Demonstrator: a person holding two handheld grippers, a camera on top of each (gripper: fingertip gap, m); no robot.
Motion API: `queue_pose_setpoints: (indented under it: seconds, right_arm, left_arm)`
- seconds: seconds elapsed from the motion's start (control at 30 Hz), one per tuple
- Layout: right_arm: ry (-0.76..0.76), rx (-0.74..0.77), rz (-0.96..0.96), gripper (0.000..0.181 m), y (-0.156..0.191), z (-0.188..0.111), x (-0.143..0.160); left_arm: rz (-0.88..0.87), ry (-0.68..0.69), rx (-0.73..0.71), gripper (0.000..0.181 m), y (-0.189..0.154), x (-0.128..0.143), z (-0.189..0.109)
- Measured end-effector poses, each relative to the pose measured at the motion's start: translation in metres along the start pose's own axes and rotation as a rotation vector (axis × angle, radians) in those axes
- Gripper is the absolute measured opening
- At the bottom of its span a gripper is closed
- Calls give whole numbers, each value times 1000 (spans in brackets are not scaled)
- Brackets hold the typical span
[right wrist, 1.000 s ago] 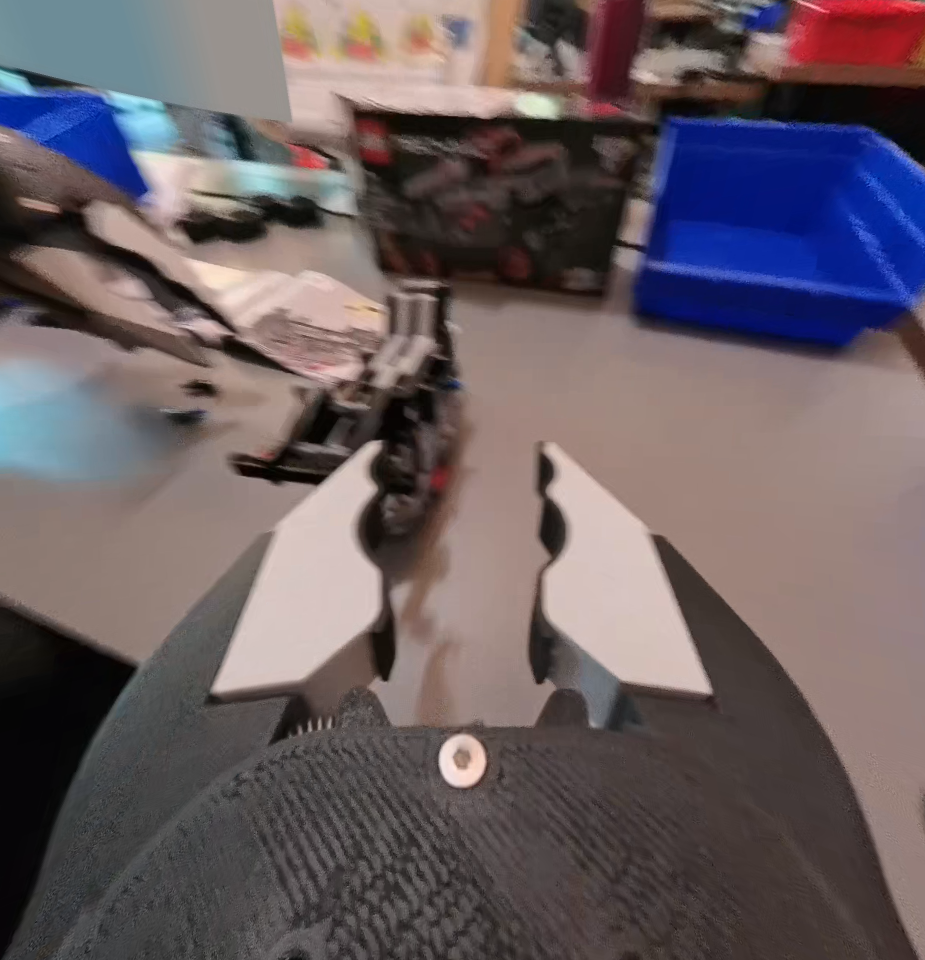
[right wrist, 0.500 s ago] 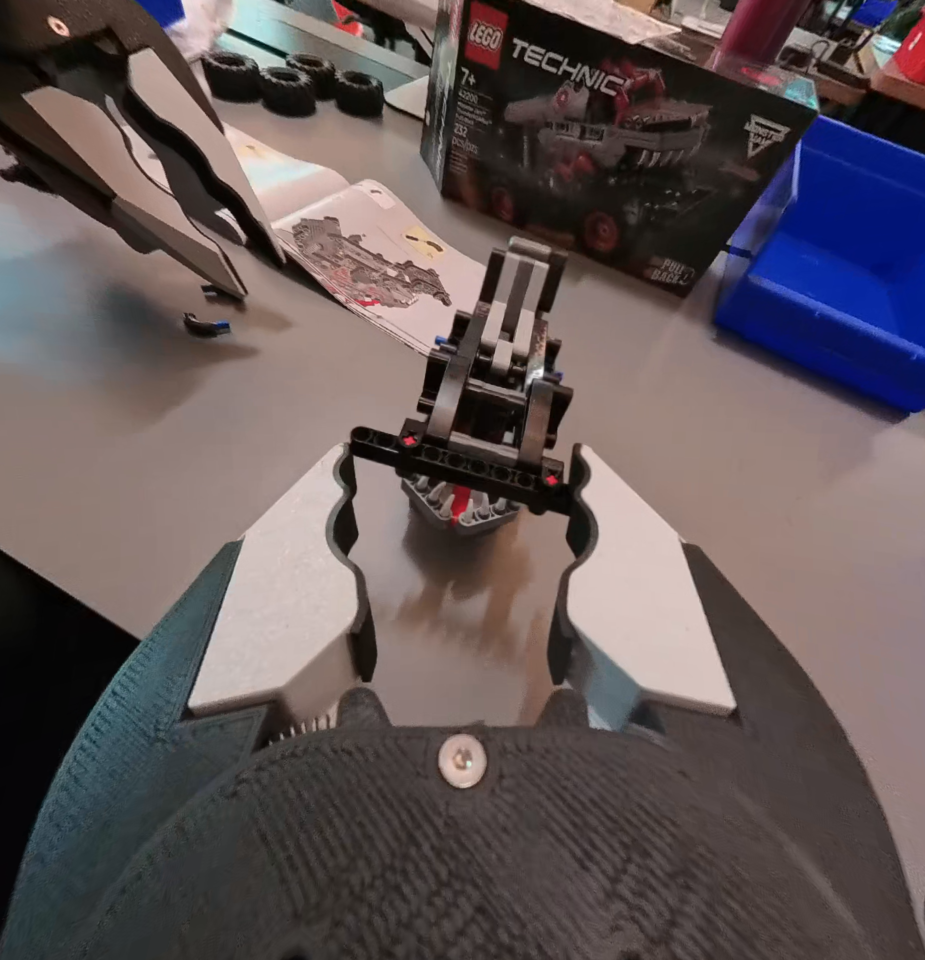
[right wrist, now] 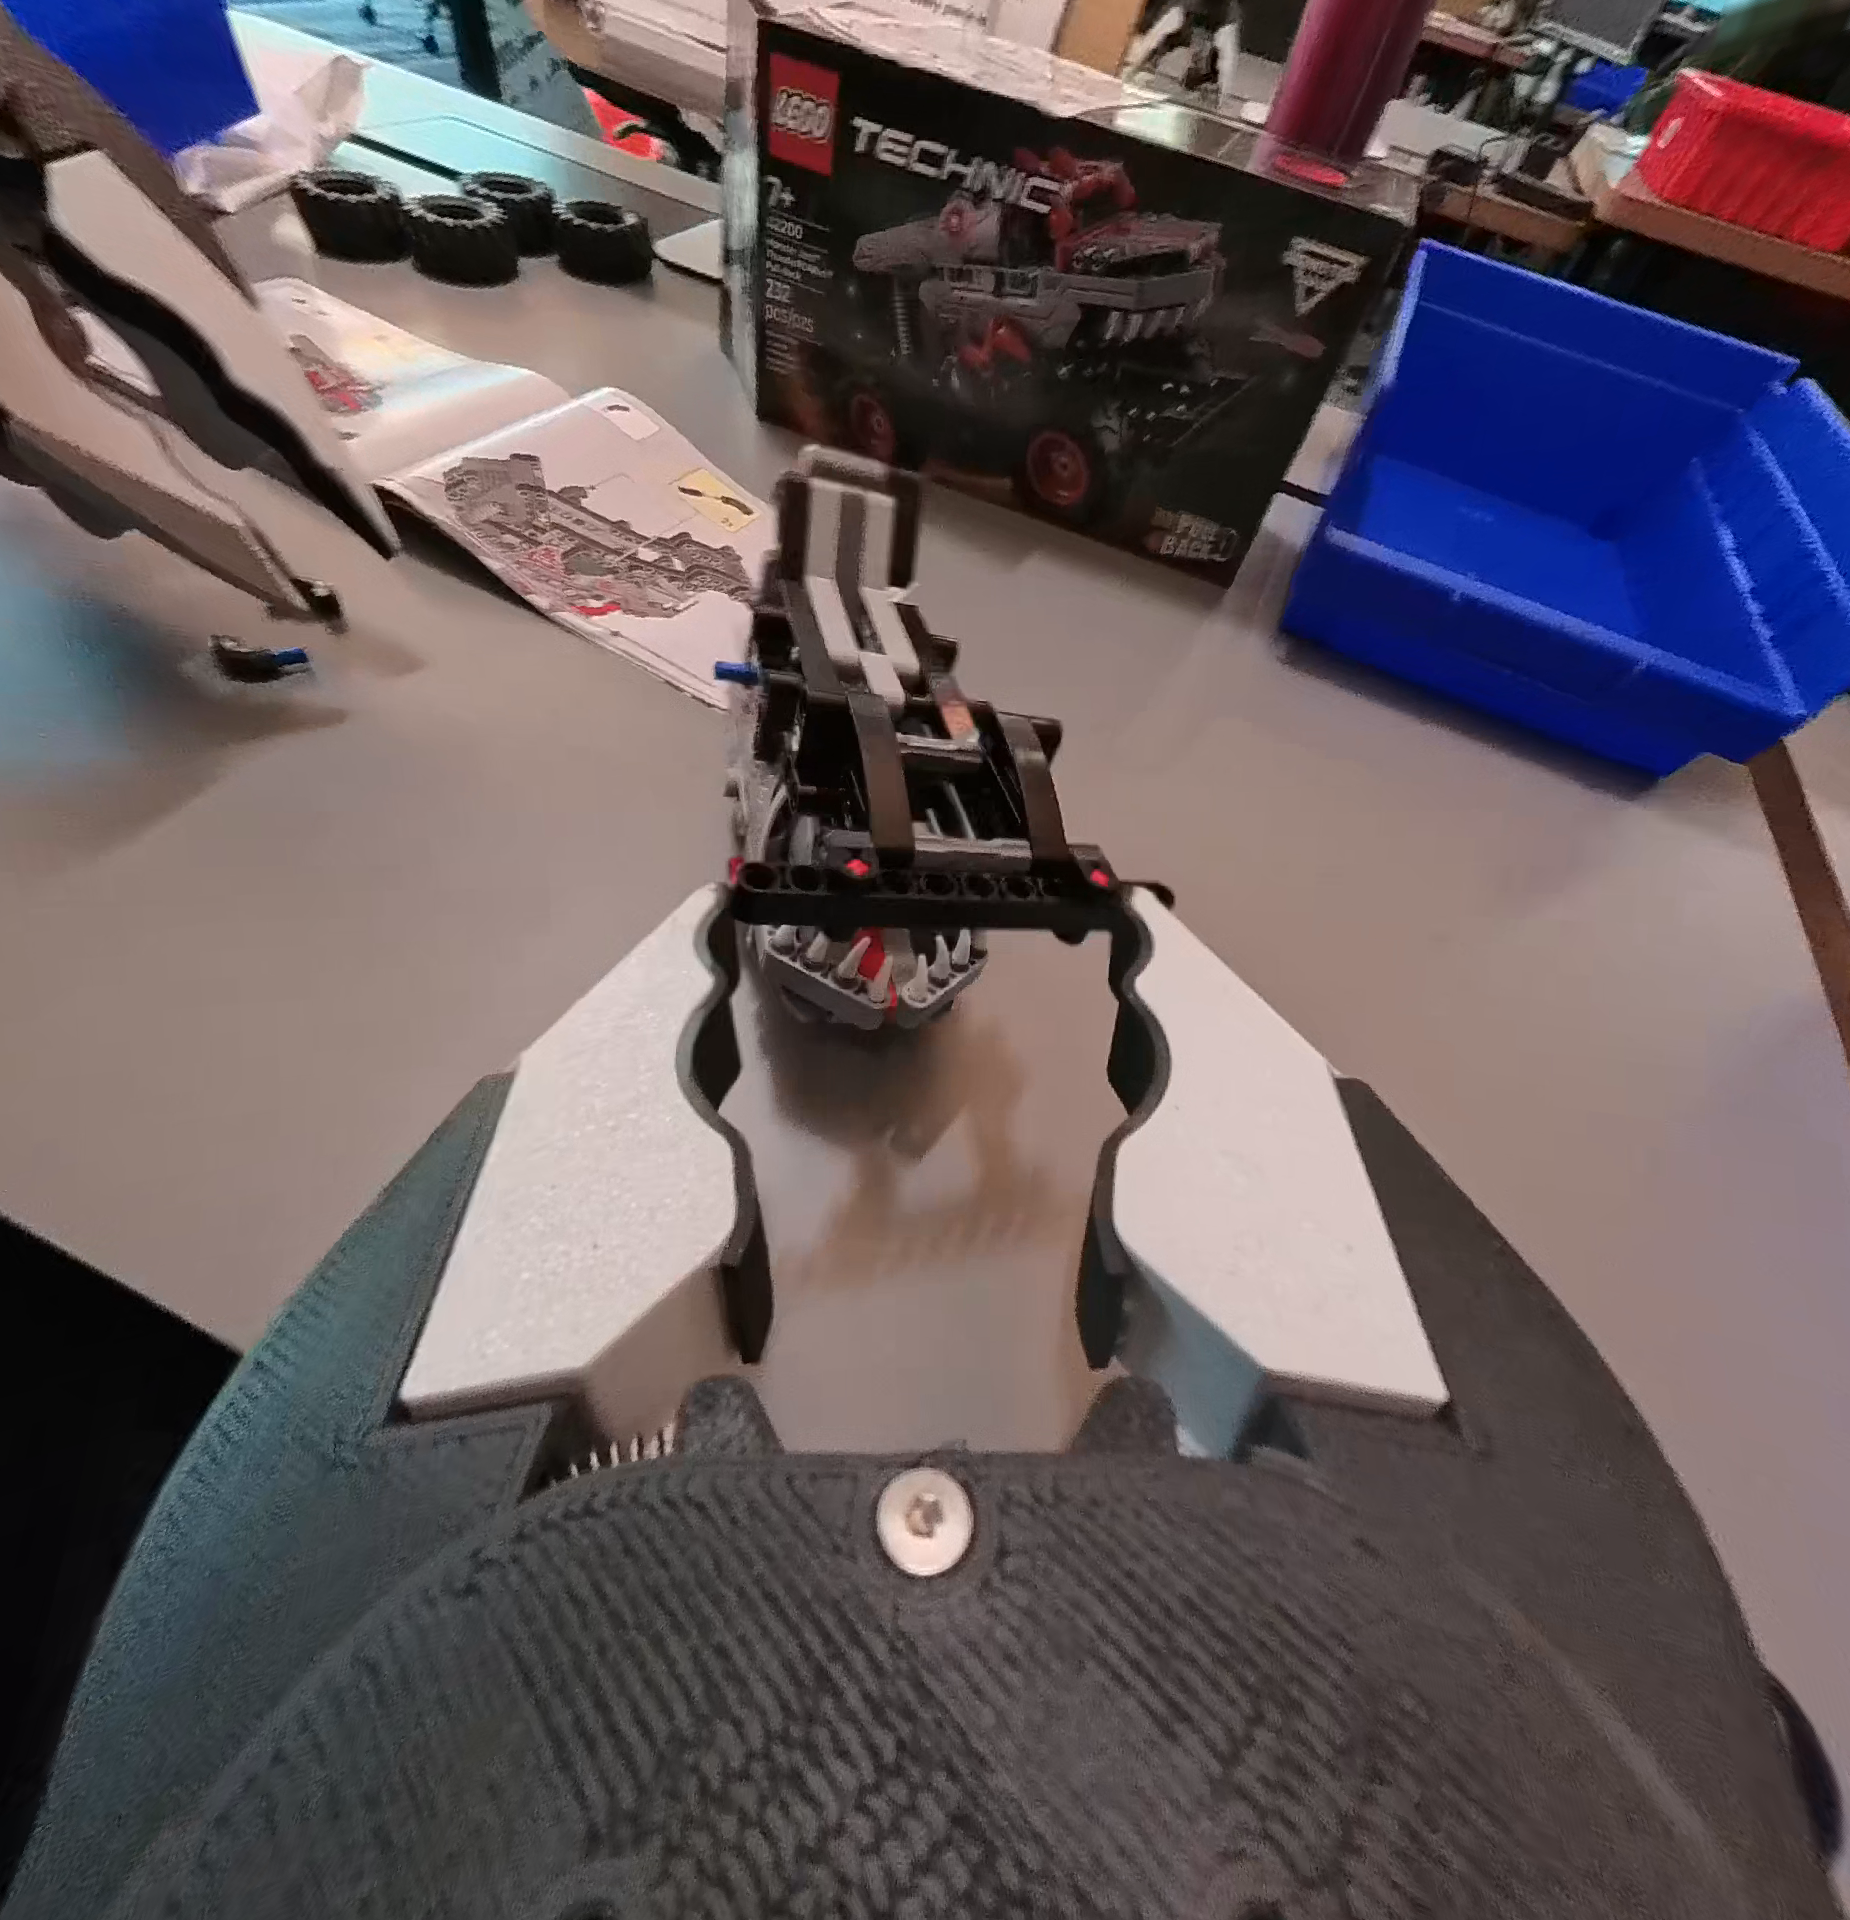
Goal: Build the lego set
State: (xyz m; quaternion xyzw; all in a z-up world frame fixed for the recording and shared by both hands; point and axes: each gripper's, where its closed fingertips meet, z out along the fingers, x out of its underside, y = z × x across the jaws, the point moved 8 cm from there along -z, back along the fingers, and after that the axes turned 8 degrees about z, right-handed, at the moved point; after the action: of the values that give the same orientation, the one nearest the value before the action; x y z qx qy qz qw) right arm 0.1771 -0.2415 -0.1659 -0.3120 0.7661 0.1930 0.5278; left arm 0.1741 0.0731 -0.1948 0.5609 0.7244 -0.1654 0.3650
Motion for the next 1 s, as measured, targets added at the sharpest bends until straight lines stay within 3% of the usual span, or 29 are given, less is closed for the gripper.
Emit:
queue_pose_setpoints:
  seconds: [0.07, 0.43, 0.73, 1.0]
  right_arm:
    - [-23, 47, 12, 59, -7, -2, -1]
    - [22, 80, 9, 53, -17, 12, 9]
    - [15, -24, 15, 57, 3, 43, 9]
    - [1, 28, -45, 56, 21, 57, 8]
  left_arm:
    - [5, -6, 3, 28, -2, 0, 0]
    - [66, -70, 16, 28, -1, -16, 9]
    - [96, -99, -5, 27, -3, -19, 16]
    - [107, -58, -76, 27, -2, -10, 6]
